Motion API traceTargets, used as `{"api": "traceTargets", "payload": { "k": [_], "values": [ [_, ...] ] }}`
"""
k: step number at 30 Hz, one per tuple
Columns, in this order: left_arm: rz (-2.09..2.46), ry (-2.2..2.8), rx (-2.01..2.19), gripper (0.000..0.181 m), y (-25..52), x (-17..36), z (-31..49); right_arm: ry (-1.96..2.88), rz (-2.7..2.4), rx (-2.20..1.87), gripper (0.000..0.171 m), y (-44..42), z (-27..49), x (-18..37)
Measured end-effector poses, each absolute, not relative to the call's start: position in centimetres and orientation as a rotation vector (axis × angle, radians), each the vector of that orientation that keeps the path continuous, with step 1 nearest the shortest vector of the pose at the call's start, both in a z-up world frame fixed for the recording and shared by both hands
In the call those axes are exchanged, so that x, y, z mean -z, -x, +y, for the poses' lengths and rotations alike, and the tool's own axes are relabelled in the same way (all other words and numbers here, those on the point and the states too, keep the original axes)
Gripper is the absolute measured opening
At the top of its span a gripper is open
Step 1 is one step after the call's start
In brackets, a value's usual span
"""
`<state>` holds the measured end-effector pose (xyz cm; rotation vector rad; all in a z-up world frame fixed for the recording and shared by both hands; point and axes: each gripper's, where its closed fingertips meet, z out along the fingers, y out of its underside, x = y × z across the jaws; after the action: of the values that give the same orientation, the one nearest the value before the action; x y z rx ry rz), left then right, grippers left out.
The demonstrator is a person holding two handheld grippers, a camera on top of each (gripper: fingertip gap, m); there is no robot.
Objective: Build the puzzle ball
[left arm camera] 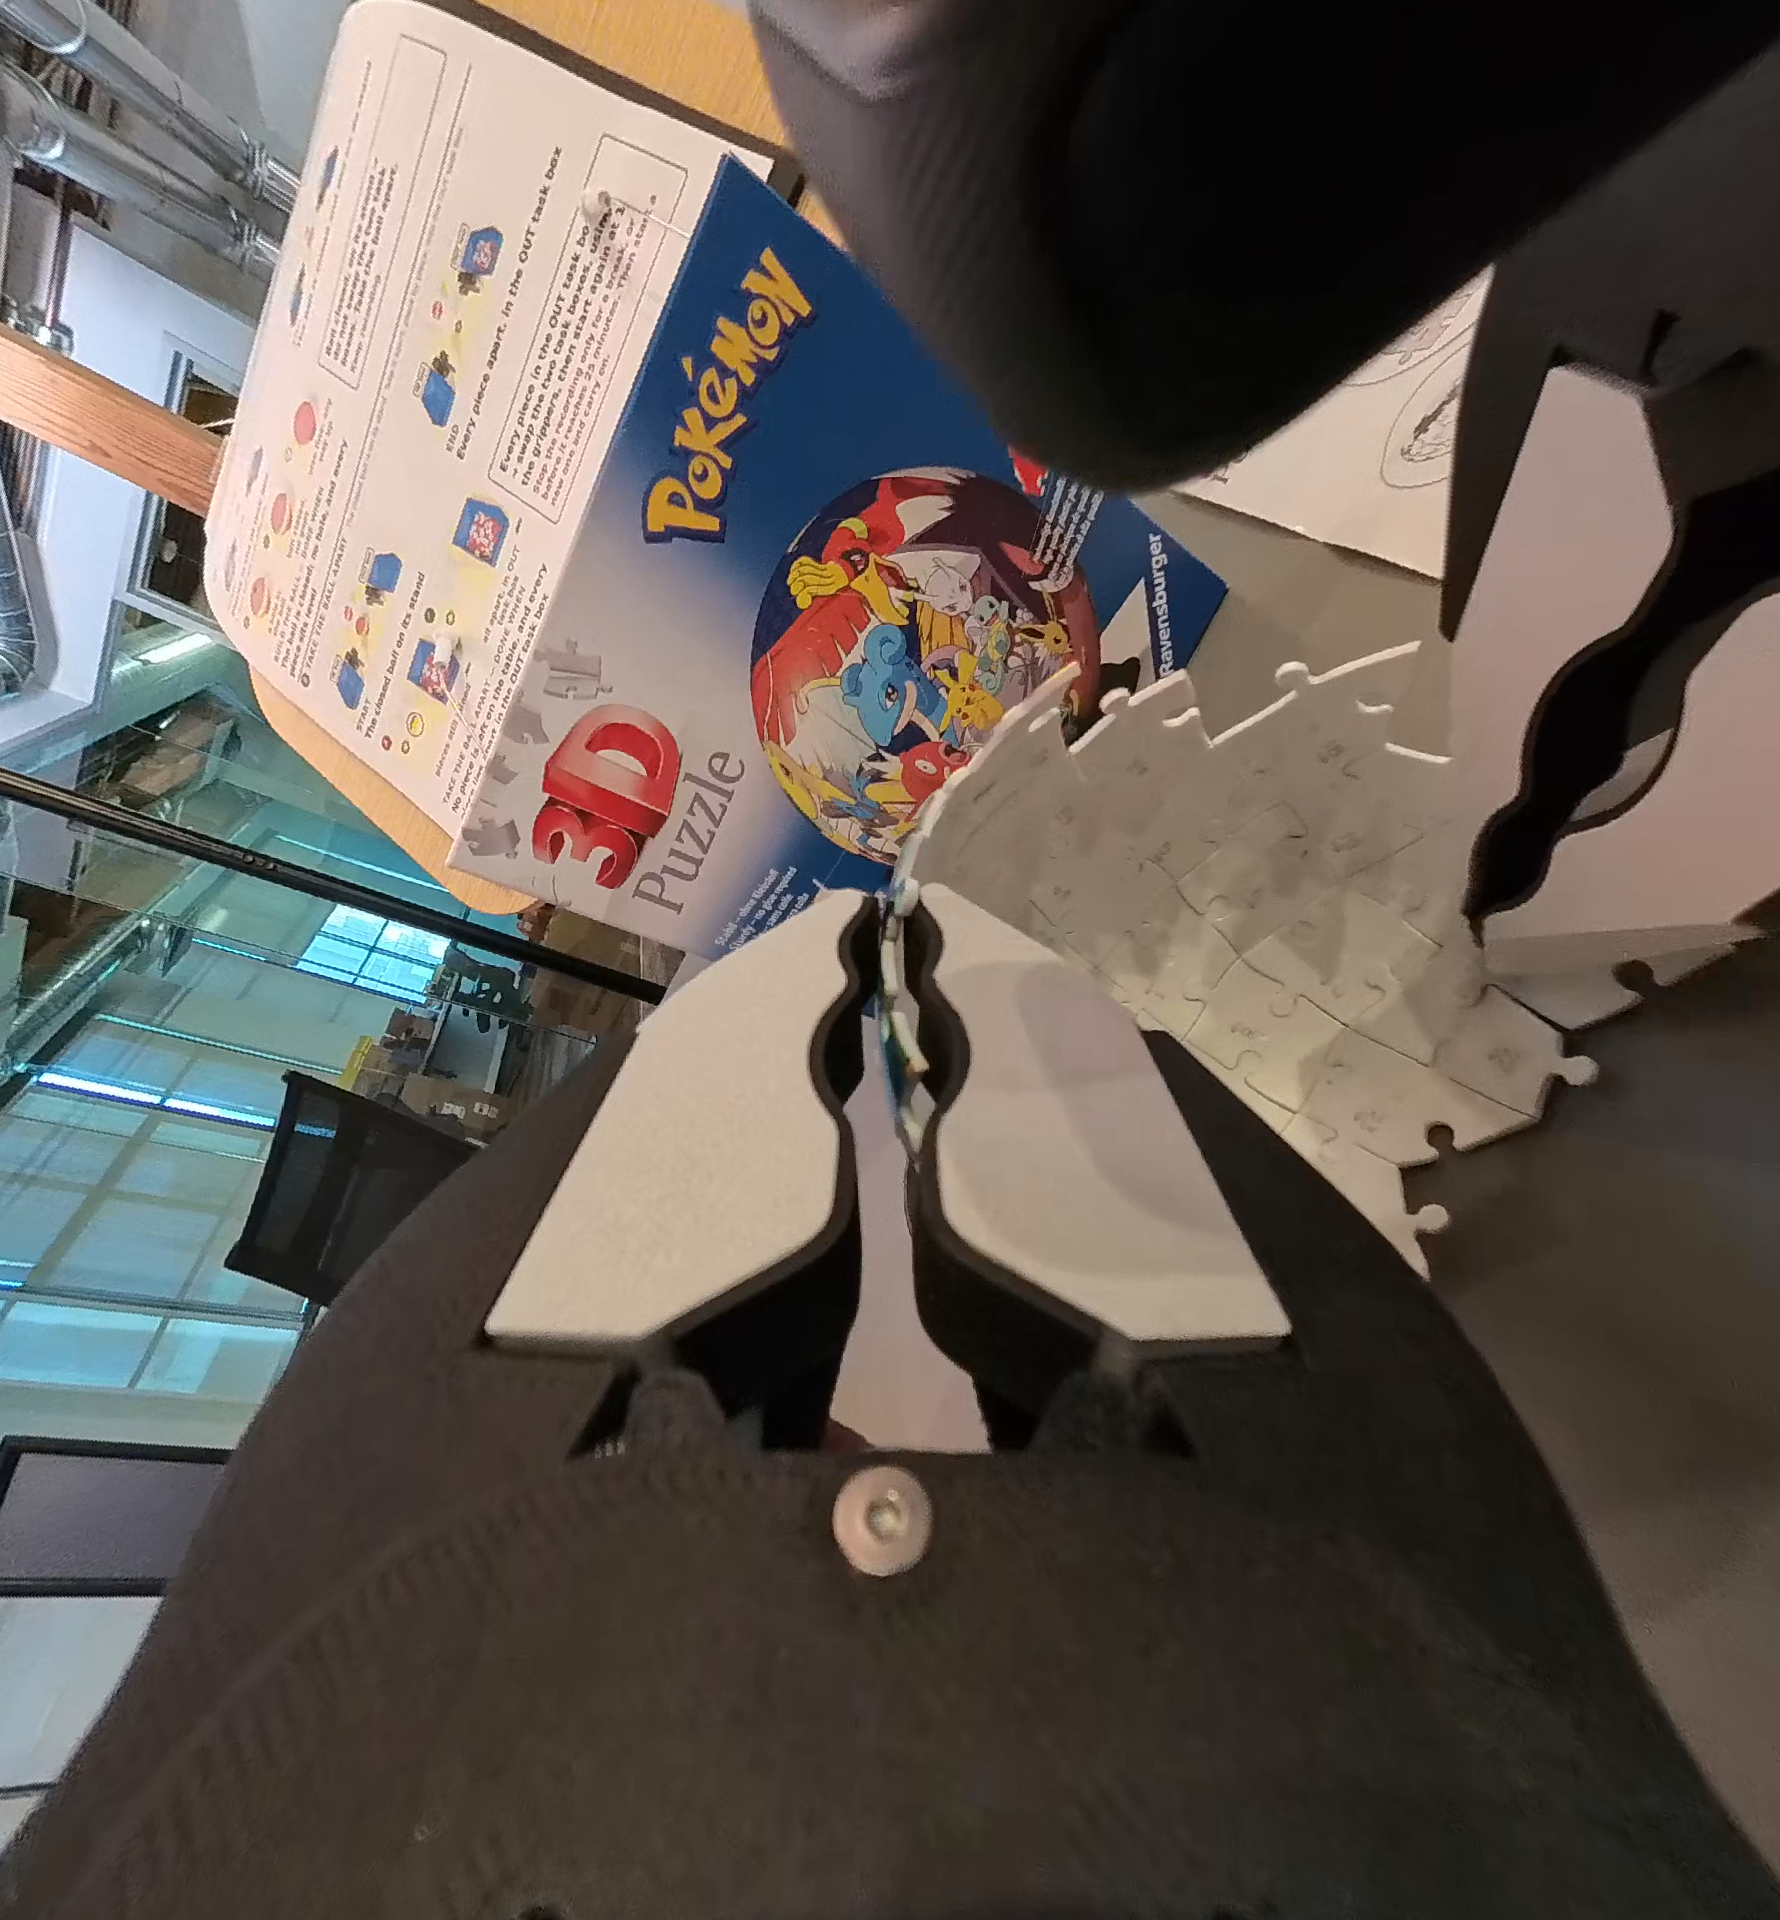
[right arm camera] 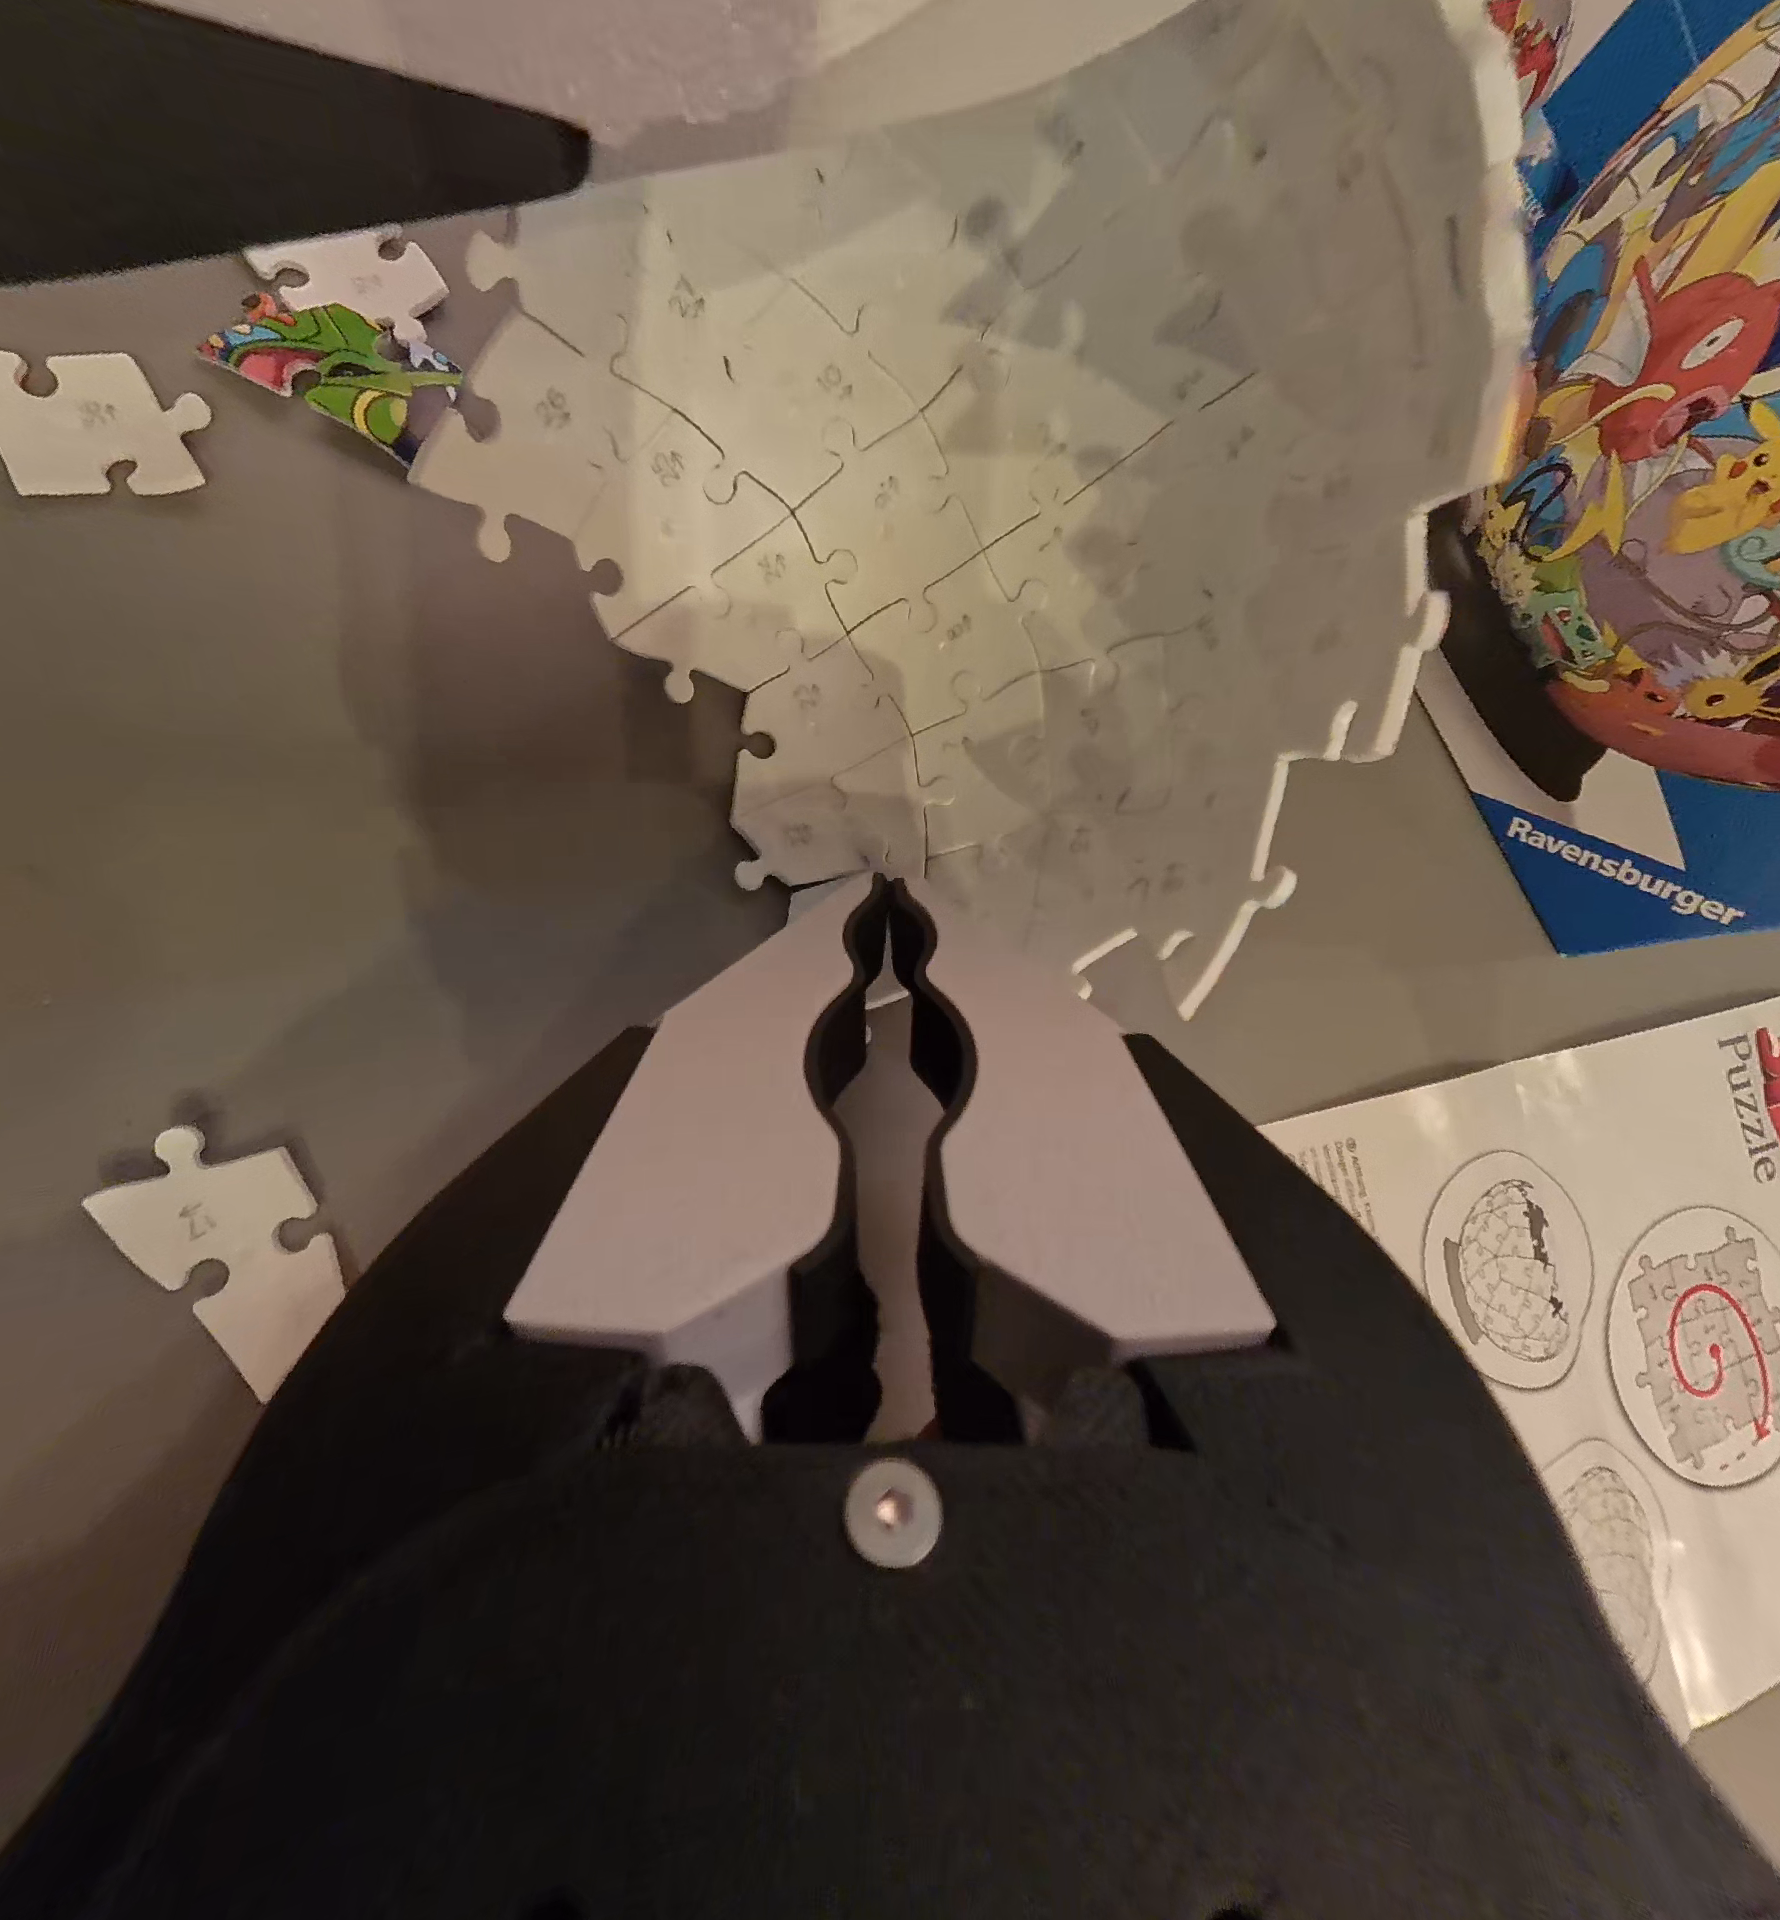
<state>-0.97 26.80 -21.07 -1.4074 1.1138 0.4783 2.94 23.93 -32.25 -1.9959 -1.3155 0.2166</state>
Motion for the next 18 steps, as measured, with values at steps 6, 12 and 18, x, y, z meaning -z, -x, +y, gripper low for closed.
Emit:
{"api": "traceTargets", "payload": {
  "k": [6,12,18],
  "values": [
    [1.121,1.400,-0.477,0.004,0.77,21.04,26.68,1.996,-1.308,-0.208,0.000,-2.85,24.19,32.31],
    [1.132,1.388,-0.482,0.005,0.36,21.05,26.53,1.995,-1.303,-0.201,0.000,-2.75,24.42,32.42],
    [1.146,1.374,-0.491,0.005,-0.02,21.08,26.42,1.981,-1.310,-0.194,0.000,-2.61,24.46,32.54]
  ]
}}
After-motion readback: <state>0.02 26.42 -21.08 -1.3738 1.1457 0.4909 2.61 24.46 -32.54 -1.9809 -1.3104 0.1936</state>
